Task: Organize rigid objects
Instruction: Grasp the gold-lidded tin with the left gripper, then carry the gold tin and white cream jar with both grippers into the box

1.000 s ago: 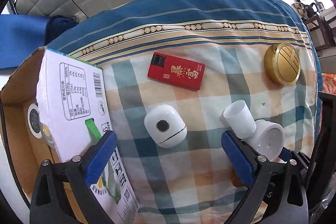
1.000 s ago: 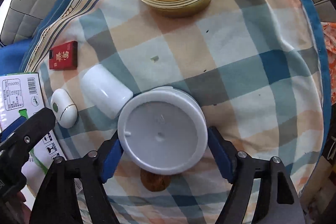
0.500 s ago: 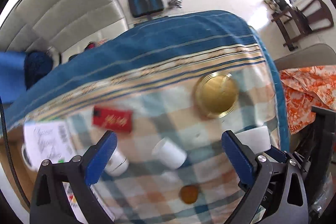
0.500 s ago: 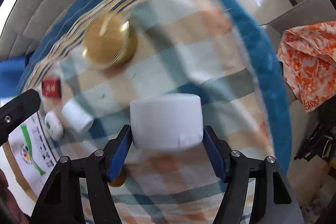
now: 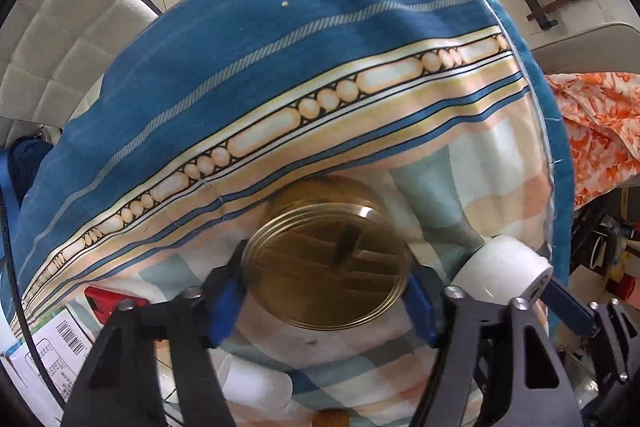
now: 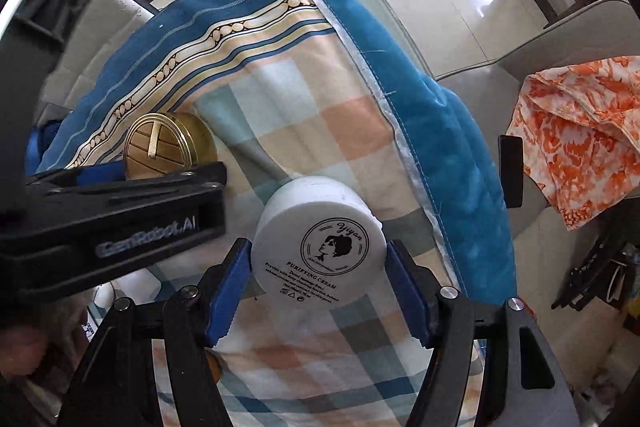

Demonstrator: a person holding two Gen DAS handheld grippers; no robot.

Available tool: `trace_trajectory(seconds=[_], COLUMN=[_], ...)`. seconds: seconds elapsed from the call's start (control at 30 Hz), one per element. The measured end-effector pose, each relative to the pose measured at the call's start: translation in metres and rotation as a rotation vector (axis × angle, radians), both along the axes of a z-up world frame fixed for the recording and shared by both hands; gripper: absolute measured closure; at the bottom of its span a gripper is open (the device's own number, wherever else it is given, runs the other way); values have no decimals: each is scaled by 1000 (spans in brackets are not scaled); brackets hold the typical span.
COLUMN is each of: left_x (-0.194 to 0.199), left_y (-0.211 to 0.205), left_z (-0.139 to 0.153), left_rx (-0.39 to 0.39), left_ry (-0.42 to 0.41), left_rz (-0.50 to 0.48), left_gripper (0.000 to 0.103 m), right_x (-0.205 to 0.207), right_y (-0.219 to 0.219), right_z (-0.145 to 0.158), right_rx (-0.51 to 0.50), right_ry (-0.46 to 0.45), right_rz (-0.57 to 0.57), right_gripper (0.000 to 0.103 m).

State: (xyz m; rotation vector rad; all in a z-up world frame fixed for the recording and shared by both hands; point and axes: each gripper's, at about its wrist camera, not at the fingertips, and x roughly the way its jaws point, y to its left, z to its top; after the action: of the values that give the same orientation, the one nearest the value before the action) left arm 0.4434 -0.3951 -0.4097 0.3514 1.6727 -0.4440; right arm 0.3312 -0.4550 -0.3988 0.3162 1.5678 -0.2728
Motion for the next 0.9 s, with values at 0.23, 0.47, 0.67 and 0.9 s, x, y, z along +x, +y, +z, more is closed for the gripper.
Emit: trace_trajectory(seconds=[0.23, 0.47, 0.67, 0.9], left_x=[-4, 0, -8, -25], left_y=[15, 20, 21, 50], left_z=[7, 4, 12, 49], left_rx=[-8, -10, -12, -39], left_ry=[-19, -5, -36, -107], left_rz=[16, 14, 39, 67], left_gripper=[40, 37, 41, 41], right_x=[5, 12, 12, -6], right_y=[9, 5, 8, 23], right_z=[-9, -37, -33, -5], right_rx=[-2, 17, 15, 16], right_ry=[34, 78, 90, 63], right_rz=[4, -28, -33, 19], right_gripper=[32, 32, 33, 33])
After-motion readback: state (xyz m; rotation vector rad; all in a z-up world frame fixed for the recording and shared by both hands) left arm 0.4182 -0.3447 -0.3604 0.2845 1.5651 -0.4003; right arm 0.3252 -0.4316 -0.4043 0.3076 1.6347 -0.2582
